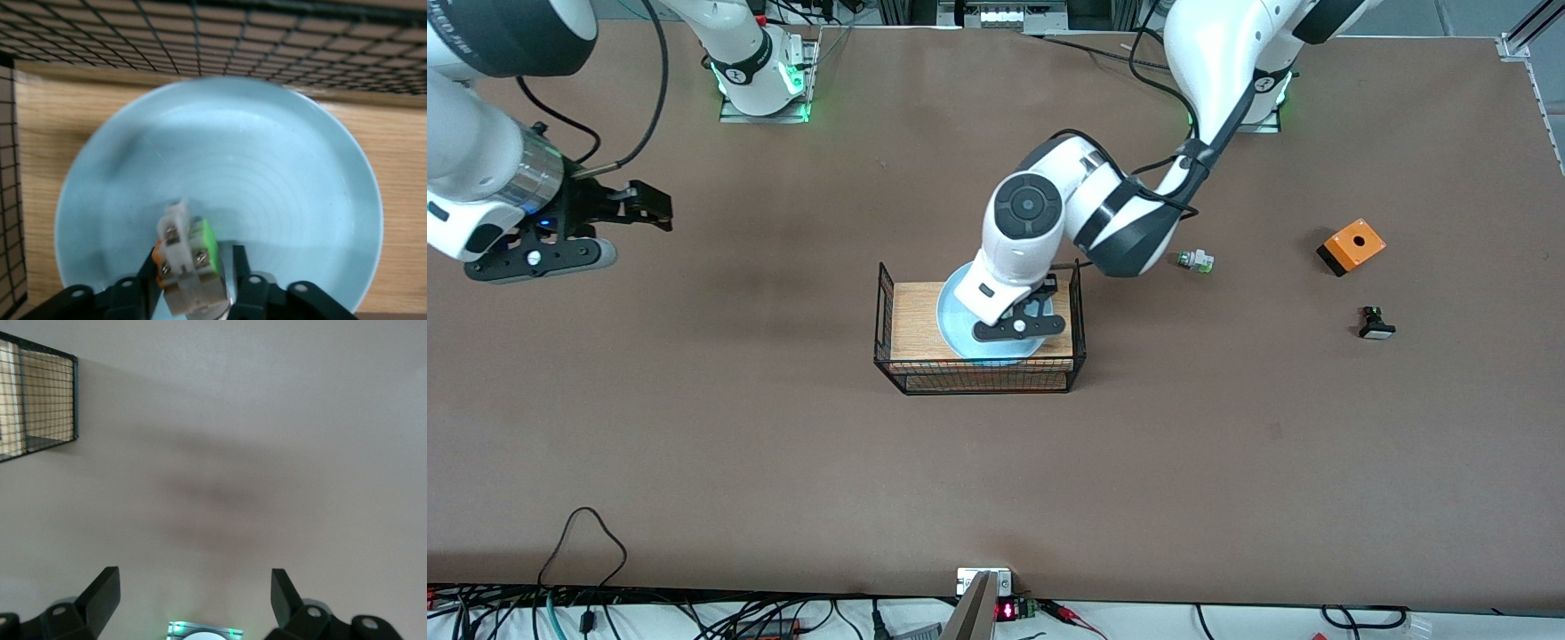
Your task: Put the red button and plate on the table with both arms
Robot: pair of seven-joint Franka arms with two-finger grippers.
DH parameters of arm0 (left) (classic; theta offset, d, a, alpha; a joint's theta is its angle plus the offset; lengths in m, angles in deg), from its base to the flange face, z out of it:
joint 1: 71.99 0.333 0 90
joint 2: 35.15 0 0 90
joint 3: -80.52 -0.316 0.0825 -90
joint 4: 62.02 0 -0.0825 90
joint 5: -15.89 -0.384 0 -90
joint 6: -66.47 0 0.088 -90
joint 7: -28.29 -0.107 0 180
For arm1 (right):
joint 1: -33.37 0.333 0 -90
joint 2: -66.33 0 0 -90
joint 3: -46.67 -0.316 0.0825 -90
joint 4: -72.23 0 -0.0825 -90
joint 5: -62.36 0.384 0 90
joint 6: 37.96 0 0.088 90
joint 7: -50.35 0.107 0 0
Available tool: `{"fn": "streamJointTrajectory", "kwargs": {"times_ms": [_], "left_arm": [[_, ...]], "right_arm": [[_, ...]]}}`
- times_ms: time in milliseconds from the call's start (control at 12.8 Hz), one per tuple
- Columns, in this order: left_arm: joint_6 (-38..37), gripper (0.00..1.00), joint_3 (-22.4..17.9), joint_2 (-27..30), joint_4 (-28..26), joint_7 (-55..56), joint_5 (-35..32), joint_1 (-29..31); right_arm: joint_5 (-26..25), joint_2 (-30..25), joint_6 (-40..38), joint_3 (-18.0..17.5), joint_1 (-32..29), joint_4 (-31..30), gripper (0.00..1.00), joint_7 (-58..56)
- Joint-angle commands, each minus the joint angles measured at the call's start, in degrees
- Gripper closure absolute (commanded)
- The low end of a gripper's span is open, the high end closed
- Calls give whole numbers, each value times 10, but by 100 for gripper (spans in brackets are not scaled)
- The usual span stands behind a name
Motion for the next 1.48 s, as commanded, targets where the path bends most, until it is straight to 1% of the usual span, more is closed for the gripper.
{"fn": "streamJointTrajectory", "kwargs": {"times_ms": [0, 156, 234, 312, 390, 623, 701, 779, 857, 935, 1091, 1169, 1325, 1403], "left_arm": [[-2, 100, -3, -7, 16, 7, -11, -5], [-10, 100, -7, -1, 22, 5, -18, -2], [-18, 100, -14, 10, 22, -3, -37, 3], [-33, 100, -14, 27, 22, -14, -49, 19], [-51, 100, -10, 40, 24, -20, -47, 30], [-68, 100, -7, 82, 24, -26, -40, 46], [-96, 100, -5, 92, 26, -27, -35, 45], [-114, 100, -5, 103, 28, -27, -26, 44], [-123, 100, -6, 119, 30, -28, -21, 47], [-134, 100, -6, 127, 31, -32, -21, 53], [-140, 100, -7, 144, 30, -110, -20, 85], [-141, 100, -6, 146, 30, -152, -7, 112], [-173, 100, -7, 149, 30, -238, 1, 160], [-196, 100, -9, 149, 30, -273, -3, 183]], "right_arm": [[8, 1, -5, -1, 29, 10, 0, 63], [9, 1, -4, -1, 47, 10, 0, 81], [13, 1, -5, 0, 52, 18, 0, 93], [42, 7, -12, 1, 52, 50, 0, 107], [73, 22, -15, 4, 51, 67, 0, 129], [82, 27, -14, 5, 51, 73, 0, 182], [93, 31, -9, 3, 52, 73, 0, 224], [117, 39, -4, 1, 53, 74, 0, 266], [134, 44, 12, 0, 58, 74, 0, 292], [140, 51, 27, 0, 68, 75, 0, 307], [135, 60, 45, 0, 104, 75, 0, 327], [133, 65, 61, 1, 119, 75, 0, 333], [130, 77, 92, 1, 135, 74, 0, 347], [119, 87, 106, 1, 138, 74, 0, 346]]}}
